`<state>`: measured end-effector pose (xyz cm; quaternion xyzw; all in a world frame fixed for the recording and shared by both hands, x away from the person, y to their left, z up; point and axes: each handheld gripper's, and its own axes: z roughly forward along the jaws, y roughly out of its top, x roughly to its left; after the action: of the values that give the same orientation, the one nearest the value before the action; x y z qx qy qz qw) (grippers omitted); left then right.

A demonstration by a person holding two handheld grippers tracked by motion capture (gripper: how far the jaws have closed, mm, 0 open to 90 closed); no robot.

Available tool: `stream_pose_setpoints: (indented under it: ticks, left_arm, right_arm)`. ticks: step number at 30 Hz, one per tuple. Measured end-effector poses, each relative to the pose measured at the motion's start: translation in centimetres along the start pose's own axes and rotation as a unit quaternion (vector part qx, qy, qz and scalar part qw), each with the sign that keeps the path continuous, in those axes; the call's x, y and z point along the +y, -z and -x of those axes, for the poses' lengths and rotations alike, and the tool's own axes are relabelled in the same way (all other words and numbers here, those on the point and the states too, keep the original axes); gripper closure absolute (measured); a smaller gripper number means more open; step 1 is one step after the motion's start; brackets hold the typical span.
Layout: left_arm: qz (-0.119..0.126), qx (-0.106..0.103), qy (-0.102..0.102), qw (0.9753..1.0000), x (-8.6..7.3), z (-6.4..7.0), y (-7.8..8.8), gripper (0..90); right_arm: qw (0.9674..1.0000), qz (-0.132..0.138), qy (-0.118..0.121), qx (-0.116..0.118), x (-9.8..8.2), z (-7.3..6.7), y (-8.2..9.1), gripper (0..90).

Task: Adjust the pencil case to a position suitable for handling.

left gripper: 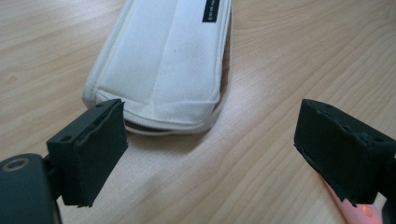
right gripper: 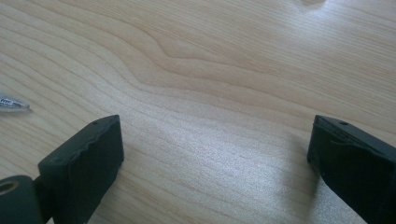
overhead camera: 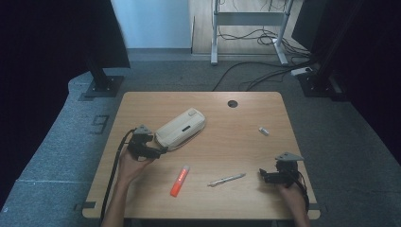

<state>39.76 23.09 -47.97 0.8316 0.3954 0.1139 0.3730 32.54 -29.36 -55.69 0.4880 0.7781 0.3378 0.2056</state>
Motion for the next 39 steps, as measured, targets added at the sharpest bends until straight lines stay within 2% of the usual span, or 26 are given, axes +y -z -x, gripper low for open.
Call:
stream_pose_setpoints:
  ticks: [3, 7, 9, 12, 14, 19, 21, 26, 28, 30, 33, 35, 36, 39]
  left_arm:
    - [0.000, -0.006, 0.001, 1.0000, 0.5, -0.1, -0.3, 10.0]
    - [-0.006, -0.004, -0.010, 0.9999, 1.3, 0.1, -0.6, 9.8]
    - [-0.007, -0.009, -0.011, 0.9999, 1.6, 0.1, -0.8, 10.3]
    - [-0.016, -0.001, -0.022, 0.9996, 2.3, 0.3, -1.2, 10.4]
    - [-0.010, -0.002, -0.025, 0.9996, 2.5, 0.4, -1.3, 11.6]
    - [-0.019, -0.002, -0.035, 0.9992, 3.5, 0.5, -2.0, 13.8]
    - [-0.015, -0.009, -0.031, 0.9994, 3.8, 0.4, -2.2, 14.1]
    - [-0.026, -0.008, -0.036, 0.9990, 4.6, 0.6, -2.9, 14.2]
    - [-0.026, -0.015, -0.031, 0.9990, 4.9, 0.5, -3.2, 14.4]
    - [-0.034, -0.010, -0.036, 0.9987, 5.2, 0.5, -3.6, 14.3]
    - [-0.037, -0.012, -0.035, 0.9986, 5.6, 0.4, -4.0, 14.3]
    - [-0.027, -0.026, -0.022, 0.9990, 5.7, 0.1, -4.3, 14.3]
    - [-0.031, -0.029, -0.018, 0.9990, 5.7, 0.0, -4.5, 14.3]
    - [-0.048, -0.020, -0.028, 0.9983, 5.8, -0.2, -5.5, 14.3]
  right_arm:
    - [1.0000, 0.000, 0.000, 0.000, 0.0, 0.0, 0.0, 3.5]
    - [1.0000, 0.000, 0.000, 0.000, 0.0, 0.0, 0.0, 3.5]
    - [1.0000, 0.000, 0.000, 0.000, 0.0, 0.0, 0.0, 3.5]
    - [1.0000, 0.000, 0.000, 0.000, 0.0, 0.0, 0.0, 3.5]
    - [1.0000, 0.000, 0.000, 0.000, 0.0, 0.0, 0.0, 3.5]
    - [1.0000, 0.000, 0.000, 0.000, 0.0, 0.0, 0.0, 3.4]
    - [1.0000, 0.000, 0.000, 0.000, 0.0, 0.0, 0.0, 3.4]
    - [1.0000, 0.000, 0.000, 0.000, 0.0, 0.0, 0.0, 3.5]
    - [1.0000, 0.000, 0.000, 0.000, 0.0, 0.0, 0.0, 3.4]
    - [1.0000, 0.000, 0.000, 0.000, 0.0, 0.0, 0.0, 3.5]
    - [1.0000, 0.000, 0.000, 0.000, 0.0, 0.0, 0.0, 3.5]
    - [1.0000, 0.000, 0.000, 0.001, 0.0, 0.0, 0.0, 3.5]
    - [1.0000, 0.000, 0.000, 0.001, 0.0, 0.0, 0.0, 3.5]
    - [1.0000, 0.000, 0.000, 0.000, 0.0, 0.0, 0.0, 3.5]
